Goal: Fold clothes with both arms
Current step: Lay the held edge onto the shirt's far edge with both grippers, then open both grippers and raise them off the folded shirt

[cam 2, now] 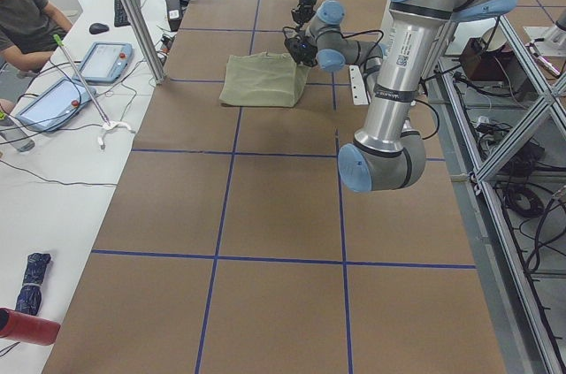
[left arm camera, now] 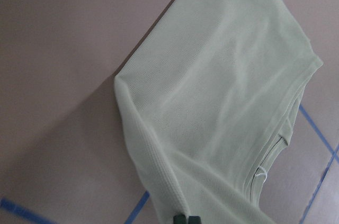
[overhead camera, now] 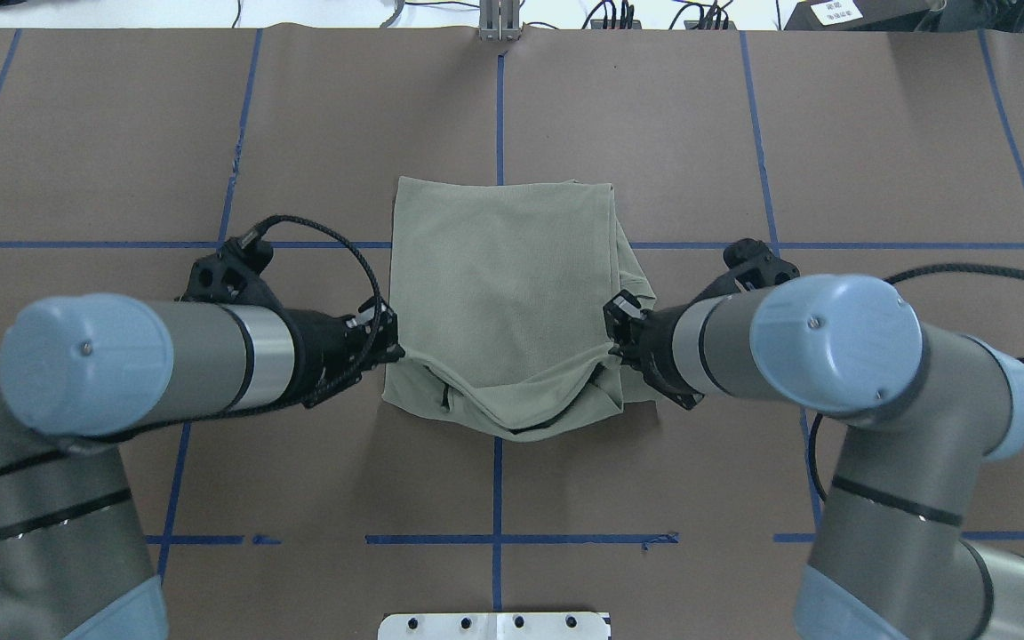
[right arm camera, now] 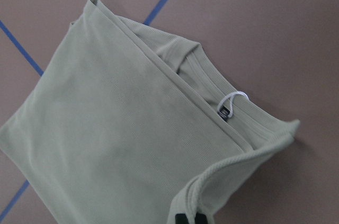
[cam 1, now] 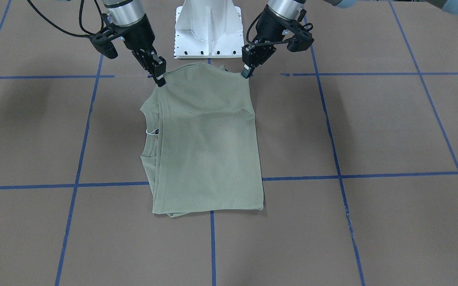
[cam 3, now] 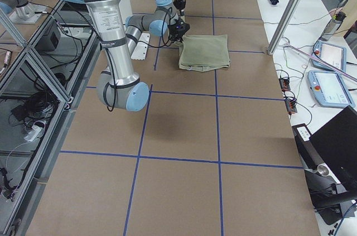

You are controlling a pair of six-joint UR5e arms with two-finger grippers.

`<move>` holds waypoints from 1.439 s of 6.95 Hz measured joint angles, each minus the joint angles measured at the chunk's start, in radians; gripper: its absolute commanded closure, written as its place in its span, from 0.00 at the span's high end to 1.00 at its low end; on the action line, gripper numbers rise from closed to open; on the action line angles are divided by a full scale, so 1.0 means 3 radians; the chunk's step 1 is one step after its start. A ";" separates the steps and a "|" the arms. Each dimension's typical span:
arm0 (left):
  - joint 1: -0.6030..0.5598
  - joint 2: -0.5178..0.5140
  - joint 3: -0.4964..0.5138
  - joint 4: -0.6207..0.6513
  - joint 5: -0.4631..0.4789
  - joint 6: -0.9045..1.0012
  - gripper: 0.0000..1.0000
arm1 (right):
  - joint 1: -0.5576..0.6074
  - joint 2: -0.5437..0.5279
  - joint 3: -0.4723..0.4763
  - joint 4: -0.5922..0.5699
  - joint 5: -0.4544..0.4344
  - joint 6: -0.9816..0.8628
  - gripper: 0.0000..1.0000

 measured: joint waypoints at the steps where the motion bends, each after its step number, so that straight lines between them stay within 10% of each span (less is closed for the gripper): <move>1: -0.0220 -0.0103 0.0213 -0.0014 -0.0024 0.0164 0.00 | 0.0208 0.0162 -0.0280 0.0014 0.0111 -0.0170 0.00; 8: -0.0579 -0.0668 0.1758 -0.0790 -0.0031 0.0498 0.00 | 0.0592 0.0717 -0.1692 0.0450 0.0363 -0.0800 0.00; 9: -0.0620 -0.0730 0.2064 -0.1051 -0.0023 0.0621 0.51 | 0.0669 0.0798 -0.1943 0.0547 0.0464 -0.1059 0.94; 10: -0.0687 -0.0827 0.2434 -0.1331 -0.0018 0.0832 1.00 | 0.0745 0.0939 -0.2290 0.0666 0.0554 -0.1382 1.00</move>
